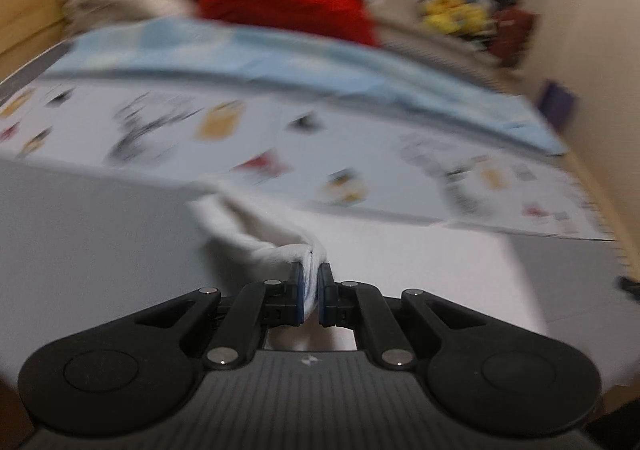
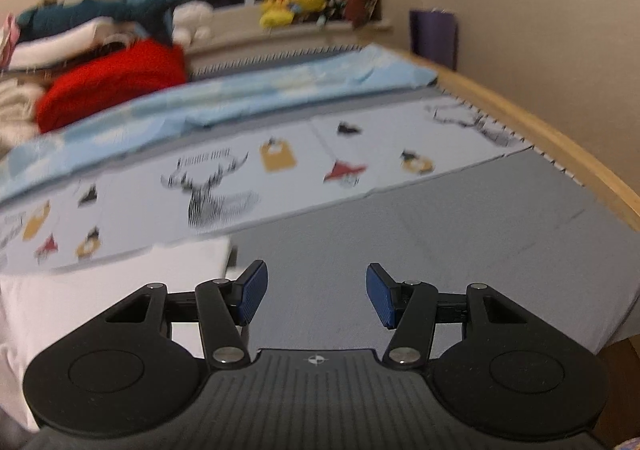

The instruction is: Fold small clothes

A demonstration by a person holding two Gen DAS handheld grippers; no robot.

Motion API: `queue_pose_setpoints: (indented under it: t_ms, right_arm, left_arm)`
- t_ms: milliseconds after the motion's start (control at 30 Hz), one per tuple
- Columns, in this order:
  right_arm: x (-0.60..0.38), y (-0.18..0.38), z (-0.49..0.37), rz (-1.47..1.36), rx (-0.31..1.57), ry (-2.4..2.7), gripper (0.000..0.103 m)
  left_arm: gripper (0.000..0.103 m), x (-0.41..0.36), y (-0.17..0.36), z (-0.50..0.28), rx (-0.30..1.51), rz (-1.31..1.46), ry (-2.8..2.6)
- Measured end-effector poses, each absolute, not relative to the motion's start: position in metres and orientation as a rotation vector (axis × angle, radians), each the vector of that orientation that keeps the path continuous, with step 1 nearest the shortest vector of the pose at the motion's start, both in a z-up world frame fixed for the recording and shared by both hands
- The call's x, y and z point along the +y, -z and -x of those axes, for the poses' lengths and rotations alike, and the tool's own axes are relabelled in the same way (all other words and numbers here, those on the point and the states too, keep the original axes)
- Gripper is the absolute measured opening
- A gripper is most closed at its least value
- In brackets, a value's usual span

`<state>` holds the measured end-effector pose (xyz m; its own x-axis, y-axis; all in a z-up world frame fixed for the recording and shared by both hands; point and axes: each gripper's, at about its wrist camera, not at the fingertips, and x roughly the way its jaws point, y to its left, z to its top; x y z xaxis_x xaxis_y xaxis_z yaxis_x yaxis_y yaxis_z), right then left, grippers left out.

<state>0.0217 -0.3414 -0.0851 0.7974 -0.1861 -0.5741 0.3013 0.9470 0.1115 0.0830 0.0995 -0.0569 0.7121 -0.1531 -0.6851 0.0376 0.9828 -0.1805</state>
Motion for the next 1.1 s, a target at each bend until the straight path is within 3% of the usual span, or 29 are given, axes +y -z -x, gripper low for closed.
queue_pose_setpoints:
  t_ms: [200, 300, 433, 600, 733, 933, 967, 1033, 1067, 1100]
  right_arm:
    - [-0.373, 0.090, -0.020, -0.224, 0.584, 0.288, 0.057]
    - [-0.390, 0.097, -0.018, -0.240, 0.602, 0.293, 0.057]
    - [-0.404, 0.107, -0.018, -0.292, 0.650, 0.249, 0.057]
    - [-0.402, 0.130, -0.032, -0.458, 0.797, 0.098, 0.058]
    - [-0.373, 0.151, -0.051, -0.512, 0.933, -0.029, 0.058]
    - [-0.339, 0.178, -0.071, -0.478, 1.089, -0.057, 0.057]
    - [-0.338, 0.181, -0.071, -0.478, 1.102, -0.053, 0.052]
    - [-0.340, 0.181, -0.068, -0.489, 1.094, -0.058, 0.026]
    - [-0.340, 0.178, -0.065, -0.500, 1.084, -0.078, 0.003]
    - [-0.342, 0.176, -0.065, -0.502, 1.067, -0.090, 0.003]
  left_arm:
    - [0.006, -0.055, 0.027, -0.089, 0.733, 0.044, 0.357]
    - [0.007, -0.129, 0.050, -0.088, 0.761, -0.039, 0.452]
    - [0.013, -0.194, 0.109, -0.094, 0.933, -0.051, 0.586]
    - [0.024, -0.152, 0.115, -0.082, 0.913, 0.036, 0.590]
    - [0.024, -0.087, 0.129, -0.084, 0.926, 0.017, 0.489]
    - [0.022, -0.041, 0.200, -0.079, 1.128, -0.086, 0.399]
    - [0.022, -0.039, 0.200, -0.080, 1.121, -0.075, 0.402]
    - [0.023, -0.036, 0.189, -0.082, 1.111, -0.029, 0.424]
    - [0.025, -0.035, 0.179, -0.085, 1.094, -0.012, 0.443]
    - [0.026, -0.037, 0.169, -0.090, 1.074, -0.013, 0.457]
